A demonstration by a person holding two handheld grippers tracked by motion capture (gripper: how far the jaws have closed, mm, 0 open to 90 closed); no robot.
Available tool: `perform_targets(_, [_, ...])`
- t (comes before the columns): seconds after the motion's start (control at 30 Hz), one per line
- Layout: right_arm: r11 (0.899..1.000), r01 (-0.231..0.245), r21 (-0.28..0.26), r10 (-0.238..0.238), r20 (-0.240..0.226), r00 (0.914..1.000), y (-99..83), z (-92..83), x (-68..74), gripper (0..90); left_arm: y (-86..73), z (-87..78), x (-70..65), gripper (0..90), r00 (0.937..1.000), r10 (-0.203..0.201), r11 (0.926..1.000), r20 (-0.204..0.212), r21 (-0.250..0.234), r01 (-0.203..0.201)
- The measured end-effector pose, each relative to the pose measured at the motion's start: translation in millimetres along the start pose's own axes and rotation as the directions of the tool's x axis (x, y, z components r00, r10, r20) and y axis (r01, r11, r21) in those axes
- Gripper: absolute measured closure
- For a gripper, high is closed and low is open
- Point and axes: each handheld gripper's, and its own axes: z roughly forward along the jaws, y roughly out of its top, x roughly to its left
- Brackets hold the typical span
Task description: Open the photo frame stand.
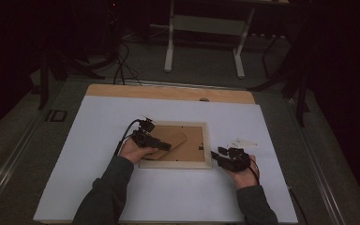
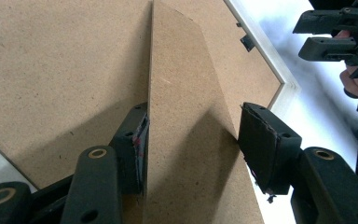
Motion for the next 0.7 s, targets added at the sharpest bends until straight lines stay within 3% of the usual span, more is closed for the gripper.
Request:
perform_targets(0.2, [1.0, 0.014, 0.007, -0.014, 0.005, 0.9999, -0.2, 1.7, 1.3, 57.8, 0.1, 5.4, -0.8, 43.3, 0.9997, 0.008, 0.9993, 0.022, 0.035, -0.009])
perform_targets(0.7, [1.0, 0.014, 0.009, -0.014, 0.005, 0.9999, -0.2, 2.2, 1.2, 57.4, 0.6, 5.1, -7.8, 45.8, 0.9963, 0.078, 0.9964, -0.037, 0.036, -0.077])
